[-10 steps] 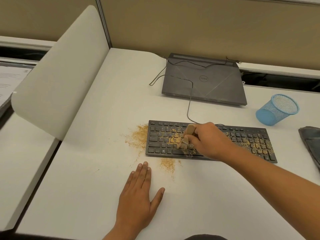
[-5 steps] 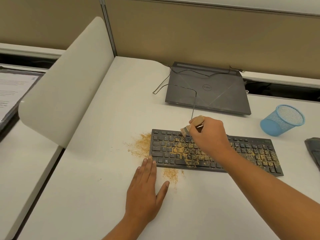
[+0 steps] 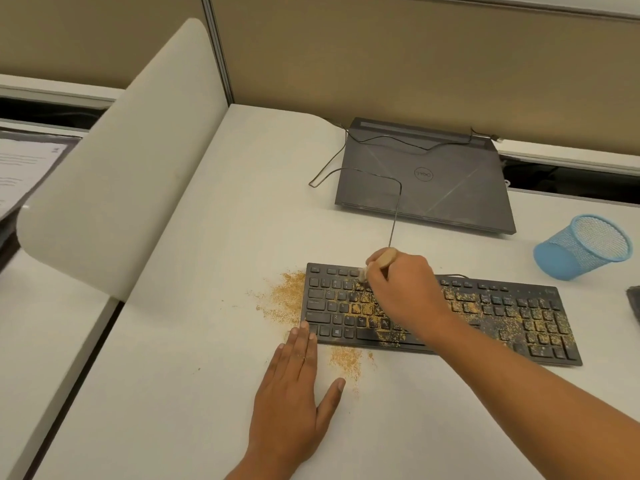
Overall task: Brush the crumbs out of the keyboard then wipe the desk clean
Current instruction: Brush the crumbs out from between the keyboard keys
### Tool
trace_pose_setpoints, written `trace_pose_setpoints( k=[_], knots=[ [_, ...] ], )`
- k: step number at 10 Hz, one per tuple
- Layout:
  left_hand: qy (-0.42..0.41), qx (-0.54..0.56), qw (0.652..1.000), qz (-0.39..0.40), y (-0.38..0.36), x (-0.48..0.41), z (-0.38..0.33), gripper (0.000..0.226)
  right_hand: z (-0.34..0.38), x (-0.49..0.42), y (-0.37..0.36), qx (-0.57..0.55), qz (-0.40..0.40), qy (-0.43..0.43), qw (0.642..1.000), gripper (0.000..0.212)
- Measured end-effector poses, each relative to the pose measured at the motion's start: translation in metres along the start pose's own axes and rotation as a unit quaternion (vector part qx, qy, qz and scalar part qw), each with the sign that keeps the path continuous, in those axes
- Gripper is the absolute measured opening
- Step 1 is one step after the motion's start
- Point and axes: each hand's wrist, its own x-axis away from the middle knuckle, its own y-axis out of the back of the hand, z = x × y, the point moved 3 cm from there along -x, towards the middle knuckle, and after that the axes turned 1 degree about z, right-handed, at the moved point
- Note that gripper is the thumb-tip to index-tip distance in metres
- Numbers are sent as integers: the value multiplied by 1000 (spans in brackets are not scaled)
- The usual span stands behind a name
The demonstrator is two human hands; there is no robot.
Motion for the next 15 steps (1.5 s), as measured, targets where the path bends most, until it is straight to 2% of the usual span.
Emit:
trace_pose_setpoints(
  k=[1,2,3,4,5,6,7,8,9,10,11,12,13,14,15],
  knots=[
    [-1,0,1000,1,0,0,0,73,2,-4,3,-56,10,-7,998,25],
    [0,0,1000,0,0,0,0,72,1,-6,7,-35,2,-7,999,28],
    [-3,1,1000,2,1,0,0,73,11,-3,-8,-28,65,19,997,29],
    [-3,1,1000,2,2,0,-1,74,16,-8,-1,-110,37,-9,993,24],
    [-2,-2,1000,2,2,0,-1,74,9,-11,4,-32,-6,-9,999,21],
    [-3,-4,1000,3,2,0,-1,74,14,-10,-13,-24,53,13,998,25],
    [-5,-3,1000,5,1,0,-1,74,18,-14,-5,-100,37,-6,994,19],
    [-3,-2,1000,3,2,0,-2,74,14,-15,6,-39,-2,0,999,24],
    [-2,-3,1000,4,3,-1,-2,74,21,-12,-7,-21,54,24,998,26],
    [-1,-6,1000,7,3,0,-2,74,26,-16,-6,-54,64,0,996,23],
    [0,-6,1000,5,4,-1,-2,74,18,-17,3,52,13,2,999,22],
    [0,-5,1000,3,4,-1,-3,74,22,-13,-10,92,29,18,995,29],
    [-2,-5,1000,1,3,-1,-3,74,36,-13,-21,-25,85,30,996,27],
    [-3,-3,1000,-7,4,0,-3,74,35,-13,-9,-124,85,-4,989,32],
    [-5,0,1000,-17,3,0,-3,73,23,-12,1,-8,-15,-1,1000,39]
  ],
)
